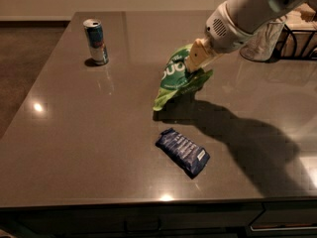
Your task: Move green rice chip bag near rxbar blueberry
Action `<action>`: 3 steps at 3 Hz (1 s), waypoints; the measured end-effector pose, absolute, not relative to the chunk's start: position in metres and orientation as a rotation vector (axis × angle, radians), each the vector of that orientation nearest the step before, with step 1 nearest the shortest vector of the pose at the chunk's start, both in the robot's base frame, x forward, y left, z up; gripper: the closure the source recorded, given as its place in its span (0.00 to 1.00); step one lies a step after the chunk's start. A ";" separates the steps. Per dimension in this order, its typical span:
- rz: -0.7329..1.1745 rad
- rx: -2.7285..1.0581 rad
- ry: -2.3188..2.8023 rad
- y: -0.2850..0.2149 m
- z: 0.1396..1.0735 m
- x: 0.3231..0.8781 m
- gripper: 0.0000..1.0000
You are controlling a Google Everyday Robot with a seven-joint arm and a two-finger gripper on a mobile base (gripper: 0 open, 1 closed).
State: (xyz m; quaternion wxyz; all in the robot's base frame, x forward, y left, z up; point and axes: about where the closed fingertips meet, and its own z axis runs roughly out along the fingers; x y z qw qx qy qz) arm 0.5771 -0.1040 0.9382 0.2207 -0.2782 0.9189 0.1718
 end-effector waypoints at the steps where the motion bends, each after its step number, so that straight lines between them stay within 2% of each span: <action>1: 0.522 -0.756 2.547 -0.106 0.940 0.550 0.89; 2: 0.539 -0.727 2.571 -0.110 0.936 0.531 0.72; 3: 0.546 -0.709 2.586 -0.114 0.933 0.517 0.49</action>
Offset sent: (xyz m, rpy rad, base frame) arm -0.0691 -0.0134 -0.0097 0.0491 0.0826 -0.0504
